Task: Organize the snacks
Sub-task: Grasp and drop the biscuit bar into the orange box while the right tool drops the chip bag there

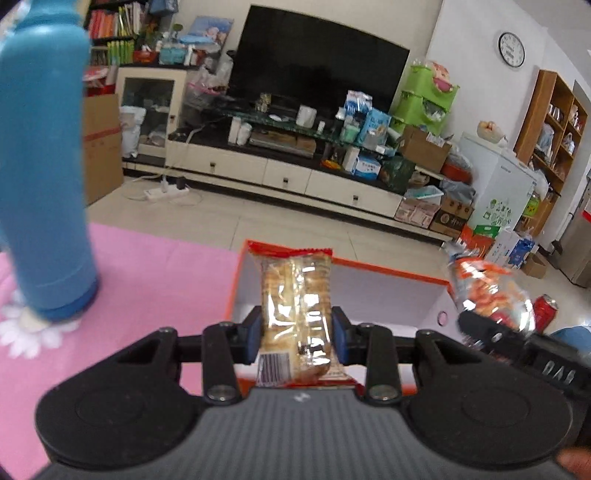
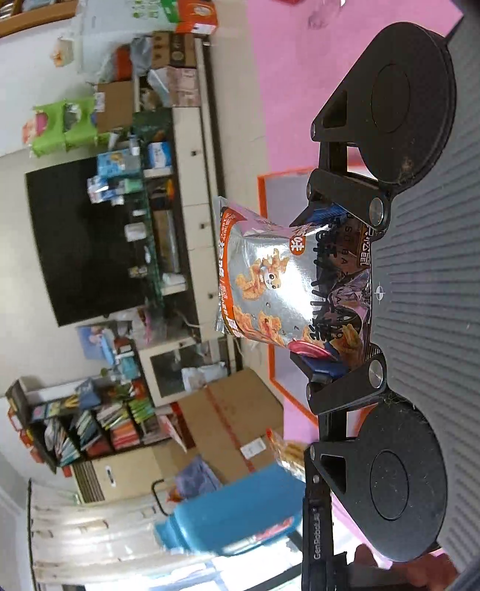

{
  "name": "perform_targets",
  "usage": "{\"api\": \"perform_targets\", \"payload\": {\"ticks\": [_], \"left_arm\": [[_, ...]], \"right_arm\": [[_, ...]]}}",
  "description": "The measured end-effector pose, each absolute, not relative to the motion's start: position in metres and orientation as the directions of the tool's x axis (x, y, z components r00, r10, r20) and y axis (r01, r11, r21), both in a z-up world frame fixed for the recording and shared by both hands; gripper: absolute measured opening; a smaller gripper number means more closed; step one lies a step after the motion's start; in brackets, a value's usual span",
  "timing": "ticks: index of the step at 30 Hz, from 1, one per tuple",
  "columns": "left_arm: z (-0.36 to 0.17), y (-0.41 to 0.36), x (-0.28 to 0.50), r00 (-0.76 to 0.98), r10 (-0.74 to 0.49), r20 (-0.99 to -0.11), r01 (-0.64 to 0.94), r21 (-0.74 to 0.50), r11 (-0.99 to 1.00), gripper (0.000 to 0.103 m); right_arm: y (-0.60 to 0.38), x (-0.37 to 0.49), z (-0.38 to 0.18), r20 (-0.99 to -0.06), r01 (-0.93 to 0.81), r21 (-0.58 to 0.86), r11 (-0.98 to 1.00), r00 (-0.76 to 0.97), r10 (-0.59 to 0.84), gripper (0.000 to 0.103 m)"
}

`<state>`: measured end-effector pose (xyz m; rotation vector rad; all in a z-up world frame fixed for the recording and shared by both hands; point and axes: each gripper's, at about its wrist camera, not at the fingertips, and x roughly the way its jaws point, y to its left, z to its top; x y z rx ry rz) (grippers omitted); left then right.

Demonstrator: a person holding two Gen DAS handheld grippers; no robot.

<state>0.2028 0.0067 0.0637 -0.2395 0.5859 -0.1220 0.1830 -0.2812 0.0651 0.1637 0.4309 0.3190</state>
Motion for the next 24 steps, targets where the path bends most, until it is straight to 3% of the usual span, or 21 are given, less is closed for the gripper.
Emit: {"api": "perform_targets", "payload": {"ticks": [6, 8, 9, 10, 13, 18, 24], "left_arm": [[0.038, -0.004, 0.244, 0.795, -0.206, -0.570, 0.041, -0.288, 0.957, 0.035], [0.032, -0.006, 0.248, 0.789, -0.184, -0.585, 0.019, -0.276, 0.961, 0.045], [0.033, -0.004, 0.247, 0.790, -0.180, -0.587, 0.018, -0.271, 0.962, 0.059], [0.036, -0.004, 0.244, 0.801, -0.172, -0.574, 0.018, -0.265, 0.964, 0.066], [0.052, -0.004, 0.230, 0.840, -0.163, -0.518, 0.041, -0.238, 0.970, 0.067], [0.072, 0.004, 0.197, 0.870, -0.145, -0.471, 0.049, -0.210, 0.976, 0.069], [0.065, 0.021, 0.148, 0.842, -0.150, -0.519, 0.052, -0.198, 0.979, 0.069]], "right_arm": [[-0.265, 0.237, 0.028, -0.456, -0.228, 0.221, 0.948, 0.835, 0.307, 0.052], [-0.260, 0.249, 0.019, -0.488, -0.212, 0.217, 0.953, 0.822, 0.293, 0.055], [-0.260, 0.251, 0.016, -0.493, -0.207, 0.227, 0.952, 0.818, 0.296, 0.060], [-0.261, 0.251, 0.016, -0.480, -0.209, 0.242, 0.948, 0.823, 0.304, 0.065], [-0.263, 0.241, 0.027, -0.431, -0.211, 0.243, 0.947, 0.851, 0.300, 0.084], [-0.274, 0.209, 0.052, -0.354, -0.230, 0.247, 0.941, 0.883, 0.308, 0.091], [-0.297, 0.166, 0.066, -0.336, -0.245, 0.267, 0.932, 0.883, 0.328, 0.093]]}}
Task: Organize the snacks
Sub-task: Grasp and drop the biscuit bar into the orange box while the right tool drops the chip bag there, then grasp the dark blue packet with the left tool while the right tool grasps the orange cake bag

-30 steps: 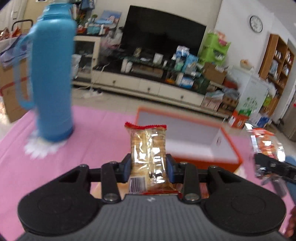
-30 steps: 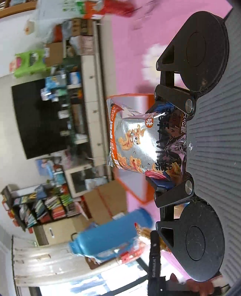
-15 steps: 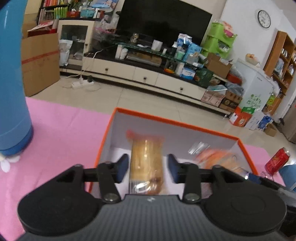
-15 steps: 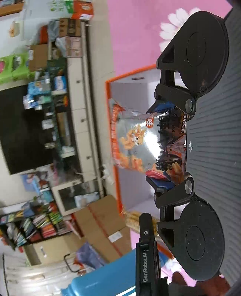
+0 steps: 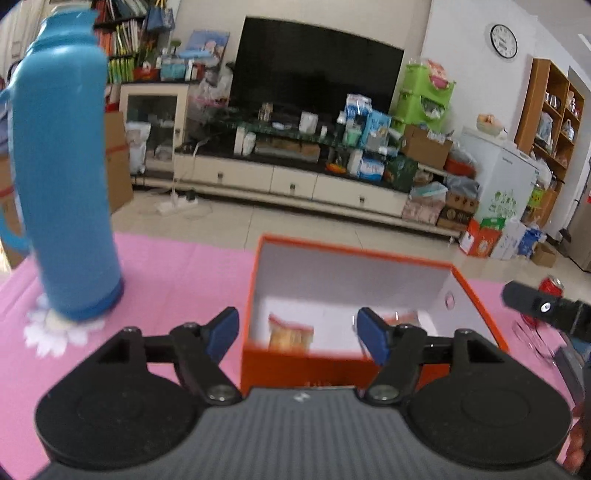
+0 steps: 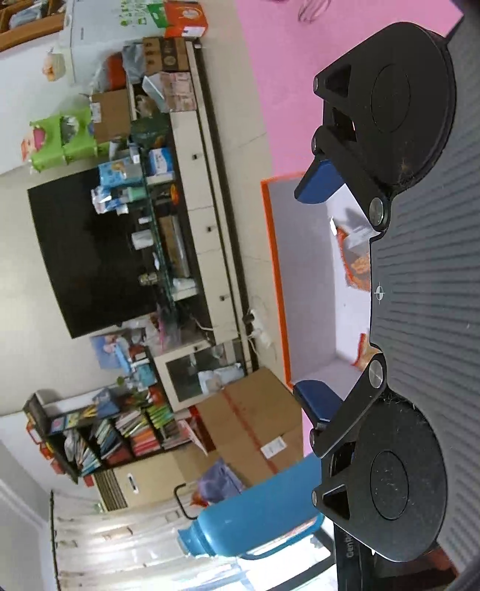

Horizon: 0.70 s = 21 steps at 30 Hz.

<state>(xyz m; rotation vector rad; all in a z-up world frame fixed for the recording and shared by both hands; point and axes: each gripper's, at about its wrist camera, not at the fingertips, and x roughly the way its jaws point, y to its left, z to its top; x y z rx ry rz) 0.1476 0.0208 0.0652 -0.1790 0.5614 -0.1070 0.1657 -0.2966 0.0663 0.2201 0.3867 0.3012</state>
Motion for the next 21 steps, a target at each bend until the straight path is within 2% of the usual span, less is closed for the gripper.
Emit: {"api": "perform_targets", "payload": {"ticks": [4, 10, 13, 17, 21], "left_arm": [[0.047, 0.037, 0.087, 0.825, -0.120, -0.552, 0.016, -0.190, 0.982, 0.071], [-0.009, 0.040, 0.000, 0.727, -0.117, -0.677, -0.043, -0.214, 0.976, 0.071], [-0.028, 0.018, -0.019, 0.677, -0.103, -0.729, -0.025, -0.163, 0.986, 0.071], [-0.034, -0.002, -0.035, 0.673, -0.097, -0.733, -0.004, -0.136, 0.991, 0.071], [-0.035, -0.018, -0.034, 0.670, -0.088, -0.737, 0.003, -0.115, 0.993, 0.071]], "right_arm": [[-0.314, 0.117, 0.057, -0.367, -0.244, 0.246, 0.938, 0.872, 0.323, 0.093], [-0.363, 0.040, 0.012, -0.482, -0.133, 0.311, 0.941, 0.831, 0.277, 0.093], [-0.387, 0.016, -0.004, -0.515, -0.090, 0.312, 0.946, 0.820, 0.248, 0.093], [-0.409, 0.005, -0.012, -0.541, -0.036, 0.240, 0.970, 0.825, 0.164, 0.093], [-0.419, 0.008, -0.015, -0.550, -0.031, 0.299, 0.954, 0.811, 0.199, 0.093]]}}
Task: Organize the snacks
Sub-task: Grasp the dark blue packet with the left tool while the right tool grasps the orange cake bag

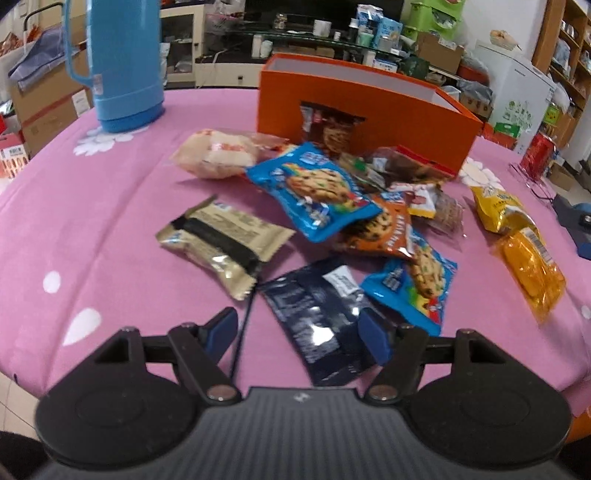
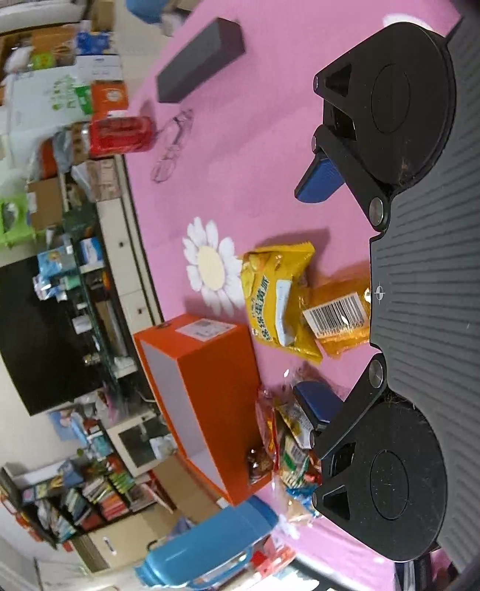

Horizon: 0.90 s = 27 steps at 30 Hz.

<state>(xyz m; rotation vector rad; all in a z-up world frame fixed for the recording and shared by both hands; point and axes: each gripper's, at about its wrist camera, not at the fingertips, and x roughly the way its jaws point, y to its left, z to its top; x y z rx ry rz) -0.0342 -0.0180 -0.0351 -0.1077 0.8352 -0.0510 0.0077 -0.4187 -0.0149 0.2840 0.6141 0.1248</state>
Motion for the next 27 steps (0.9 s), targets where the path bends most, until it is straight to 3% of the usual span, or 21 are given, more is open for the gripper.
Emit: {"api": "perform_targets", "payload": {"ticks": [10, 17, 22, 27], "left_arm": [[-0.041, -0.026, -0.029, 0.659, -0.088, -0.747, 0.005, -0.113, 0.994, 0.071], [-0.044, -0.014, -0.029, 0.649, -0.050, -0.759, 0.004, -0.062, 0.998, 0.073], [-0.045, 0.012, -0.032, 0.637, 0.002, -0.771, -0.034, -0.025, 0.999, 0.073], [-0.037, 0.022, -0.030, 0.637, -0.093, -0.765, -0.005, -0.125, 0.992, 0.073]], "right_arm": [[-0.368, 0.044, -0.051, -0.690, -0.139, 0.242, 0.960, 0.671, 0.271, 0.093], [-0.347, 0.047, -0.058, -0.720, -0.174, 0.116, 0.978, 0.664, 0.203, 0.093], [-0.355, 0.042, -0.058, -0.723, -0.167, 0.101, 0.981, 0.665, 0.188, 0.093], [-0.360, 0.040, -0.053, -0.717, -0.154, 0.146, 0.977, 0.664, 0.212, 0.093]]}}
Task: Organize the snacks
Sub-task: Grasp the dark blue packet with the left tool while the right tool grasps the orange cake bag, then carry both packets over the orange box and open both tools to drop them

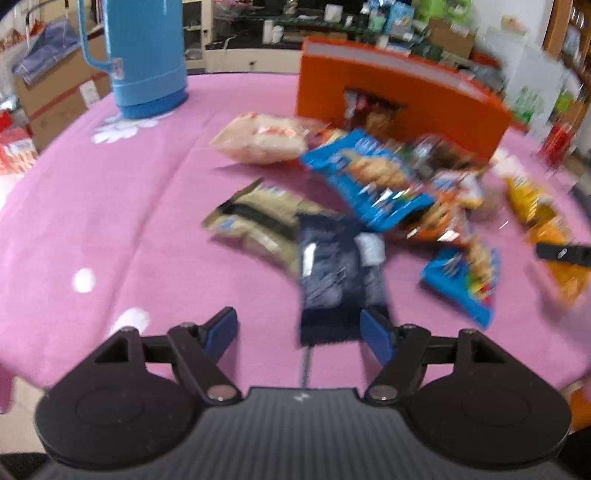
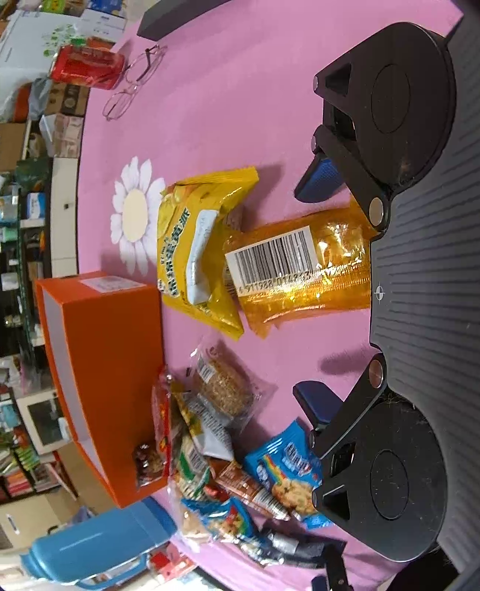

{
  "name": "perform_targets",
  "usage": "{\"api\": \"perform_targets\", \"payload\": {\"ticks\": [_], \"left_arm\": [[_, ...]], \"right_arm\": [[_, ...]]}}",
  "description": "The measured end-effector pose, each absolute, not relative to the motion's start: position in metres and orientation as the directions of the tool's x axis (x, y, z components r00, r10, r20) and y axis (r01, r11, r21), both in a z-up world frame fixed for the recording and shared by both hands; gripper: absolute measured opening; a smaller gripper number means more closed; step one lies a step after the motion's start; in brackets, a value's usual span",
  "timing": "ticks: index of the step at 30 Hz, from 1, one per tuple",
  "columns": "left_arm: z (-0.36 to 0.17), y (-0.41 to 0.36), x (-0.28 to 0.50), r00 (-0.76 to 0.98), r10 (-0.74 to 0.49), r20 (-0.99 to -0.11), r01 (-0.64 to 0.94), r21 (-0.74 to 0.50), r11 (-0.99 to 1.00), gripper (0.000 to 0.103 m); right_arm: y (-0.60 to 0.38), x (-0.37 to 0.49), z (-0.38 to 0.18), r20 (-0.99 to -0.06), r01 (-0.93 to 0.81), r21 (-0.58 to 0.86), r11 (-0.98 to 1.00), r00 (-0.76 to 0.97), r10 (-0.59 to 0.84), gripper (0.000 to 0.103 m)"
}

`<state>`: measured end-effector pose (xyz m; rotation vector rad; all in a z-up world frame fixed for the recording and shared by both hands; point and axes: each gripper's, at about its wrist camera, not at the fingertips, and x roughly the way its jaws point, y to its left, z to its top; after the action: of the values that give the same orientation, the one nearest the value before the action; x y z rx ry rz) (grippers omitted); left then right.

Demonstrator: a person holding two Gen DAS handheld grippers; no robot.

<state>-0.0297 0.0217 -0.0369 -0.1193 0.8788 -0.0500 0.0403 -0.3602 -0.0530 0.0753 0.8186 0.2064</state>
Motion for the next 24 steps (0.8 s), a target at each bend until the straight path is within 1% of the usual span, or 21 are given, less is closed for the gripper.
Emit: {"api": "perform_targets", "payload": {"ticks": [1, 3, 7, 12, 15, 16, 17, 18, 19, 20, 21, 22, 24], "left_arm": [[-0.034, 0.019, -0.028, 0.647, -0.131, -0.751, 0.017, -0.158, 0.987, 0.073], [-0.031, 0.010, -0.025, 0.664, -0.151, -0.732, 0.054, -0.154, 0.987, 0.074], [-0.043, -0.008, -0.012, 0.670, -0.038, -0.741, 0.034, -0.021, 0.999, 0.074], [-0.051, -0.013, -0.005, 0.680, -0.027, -0.732, 0.027, -0.013, 1.000, 0.074], [-0.051, -0.013, -0.004, 0.686, -0.030, -0.727, 0.028, -0.016, 0.999, 0.074], [-0.051, -0.013, -0.005, 0.688, -0.031, -0.725, 0.028, -0.015, 0.999, 0.071], [-0.051, -0.013, -0.007, 0.693, -0.031, -0.720, 0.033, -0.011, 0.999, 0.067], [-0.050, -0.012, -0.008, 0.694, -0.040, -0.719, 0.043, -0.013, 0.999, 0.062], [-0.050, -0.011, -0.010, 0.693, -0.048, -0.719, 0.051, -0.017, 0.999, 0.056], [-0.049, -0.010, -0.012, 0.691, -0.052, -0.721, 0.060, -0.015, 0.998, 0.056], [-0.049, -0.009, -0.016, 0.690, -0.055, -0.722, 0.065, -0.014, 0.998, 0.056], [-0.048, -0.008, -0.020, 0.687, -0.057, -0.725, 0.070, -0.012, 0.997, 0.056], [-0.046, -0.007, -0.027, 0.672, -0.064, -0.737, 0.079, -0.014, 0.997, 0.056]], "right_arm": [[-0.361, 0.039, -0.051, -0.708, -0.156, 0.158, 0.975, 0.670, 0.222, 0.093], [-0.363, 0.033, -0.046, -0.694, -0.157, 0.168, 0.973, 0.682, 0.230, 0.093], [-0.368, 0.026, -0.041, -0.681, -0.152, 0.175, 0.973, 0.695, 0.231, 0.093], [-0.371, 0.025, -0.043, -0.674, -0.173, 0.200, 0.964, 0.690, 0.263, 0.093], [-0.363, 0.032, -0.049, -0.689, -0.194, 0.177, 0.965, 0.675, 0.262, 0.093], [-0.359, 0.034, -0.051, -0.695, -0.200, 0.159, 0.967, 0.673, 0.253, 0.090], [-0.354, 0.037, -0.054, -0.701, -0.210, 0.128, 0.969, 0.672, 0.238, 0.084], [-0.349, 0.040, -0.057, -0.709, -0.217, 0.083, 0.973, 0.673, 0.211, 0.074], [-0.342, 0.040, -0.058, -0.709, -0.226, 0.018, 0.974, 0.684, 0.172, 0.060], [-0.338, 0.037, -0.058, -0.705, -0.234, -0.023, 0.972, 0.693, 0.150, 0.052], [-0.339, 0.034, -0.056, -0.706, -0.243, -0.005, 0.970, 0.688, 0.169, 0.034], [-0.339, 0.031, -0.054, -0.708, -0.254, 0.010, 0.967, 0.681, 0.186, 0.029], [-0.340, 0.022, -0.053, -0.714, -0.274, 0.020, 0.961, 0.669, 0.206, 0.029]]}}
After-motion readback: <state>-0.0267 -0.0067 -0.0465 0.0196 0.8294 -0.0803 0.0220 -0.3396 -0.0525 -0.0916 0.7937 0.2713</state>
